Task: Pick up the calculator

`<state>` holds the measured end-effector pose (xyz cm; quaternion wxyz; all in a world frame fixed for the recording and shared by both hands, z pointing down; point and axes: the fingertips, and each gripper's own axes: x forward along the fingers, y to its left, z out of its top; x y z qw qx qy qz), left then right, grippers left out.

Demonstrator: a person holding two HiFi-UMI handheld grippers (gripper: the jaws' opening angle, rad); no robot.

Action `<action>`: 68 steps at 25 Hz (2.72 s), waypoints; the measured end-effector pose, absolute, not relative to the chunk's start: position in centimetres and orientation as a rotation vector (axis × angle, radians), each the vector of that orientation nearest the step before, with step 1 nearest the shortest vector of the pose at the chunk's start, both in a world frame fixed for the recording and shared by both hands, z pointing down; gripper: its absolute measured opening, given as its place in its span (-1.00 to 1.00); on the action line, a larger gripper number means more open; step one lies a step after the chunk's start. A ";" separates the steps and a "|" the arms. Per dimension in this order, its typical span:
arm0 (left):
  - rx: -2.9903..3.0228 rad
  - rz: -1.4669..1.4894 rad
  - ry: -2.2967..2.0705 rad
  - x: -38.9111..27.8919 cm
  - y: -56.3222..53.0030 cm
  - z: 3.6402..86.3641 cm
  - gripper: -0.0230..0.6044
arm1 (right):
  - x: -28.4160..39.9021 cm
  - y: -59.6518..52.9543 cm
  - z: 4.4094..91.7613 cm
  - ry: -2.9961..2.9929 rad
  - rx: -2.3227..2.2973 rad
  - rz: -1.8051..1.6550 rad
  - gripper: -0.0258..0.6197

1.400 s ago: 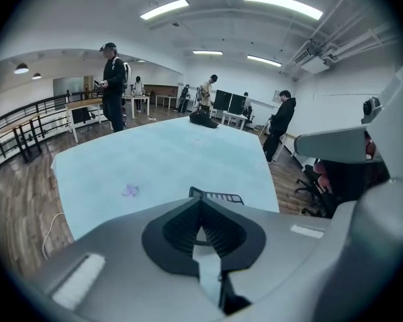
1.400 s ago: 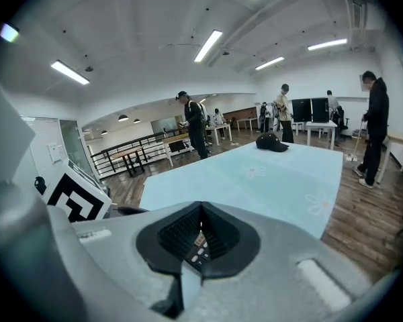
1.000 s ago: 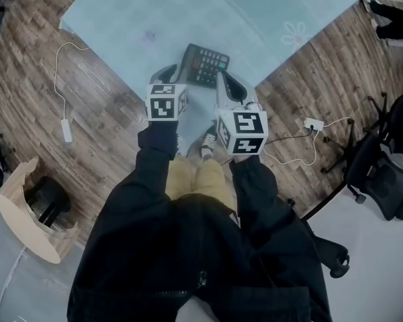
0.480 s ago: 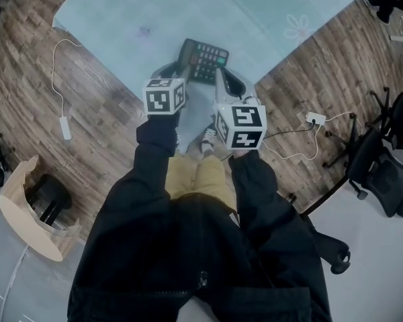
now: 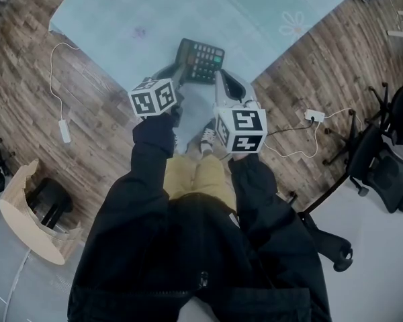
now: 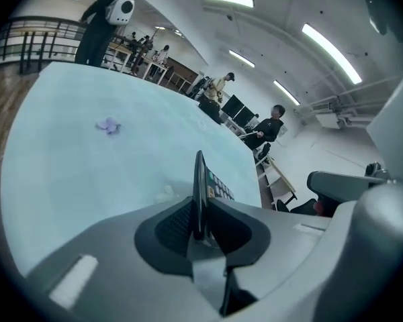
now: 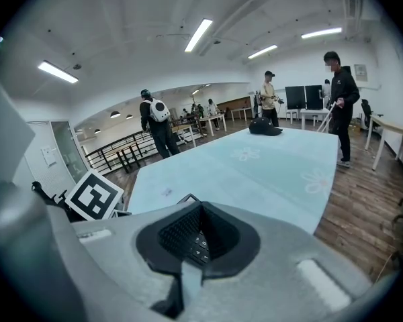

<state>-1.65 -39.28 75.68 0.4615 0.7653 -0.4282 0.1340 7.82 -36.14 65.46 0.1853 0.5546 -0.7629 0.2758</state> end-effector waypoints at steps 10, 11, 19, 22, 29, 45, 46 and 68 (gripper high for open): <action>1.973 0.394 -1.111 -1.2 -38.1 71.8 -0.78 | 8.1 -36.1 62.8 -2.166 1.600 0.753 -0.92; 1.981 0.393 -1.124 -1.4 -38.1 71.2 -0.78 | 8.1 -36.0 62.4 -2.169 1.605 0.747 -0.92; 2.075 0.341 -1.255 -2.7 -38.9 63.6 -0.78 | 8.1 -35.9 57.3 -2.223 1.668 0.672 -0.92; 2.136 0.323 -1.331 -3.3 -39.0 59.5 -0.78 | 7.9 -35.8 53.9 -2.264 1.693 0.601 -0.92; 2.290 0.253 -1.485 -4.0 -38.9 48.9 -0.78 | 8.1 -35.1 45.2 -2.335 1.776 0.388 -0.92; 2.579 0.141 -1.683 -3.7 -36.0 31.9 -0.78 | 8.7 -32.9 29.7 -2.465 1.888 -0.013 -0.92; 2.592 0.140 -1.691 -3.6 -35.8 31.2 -0.78 | 8.7 -32.8 29.1 -2.473 1.886 -0.030 -0.92; 2.689 0.076 -1.797 -3.7 -34.6 25.2 -0.78 | 8.1 -31.7 22.3 -2.584 1.886 -0.265 -0.92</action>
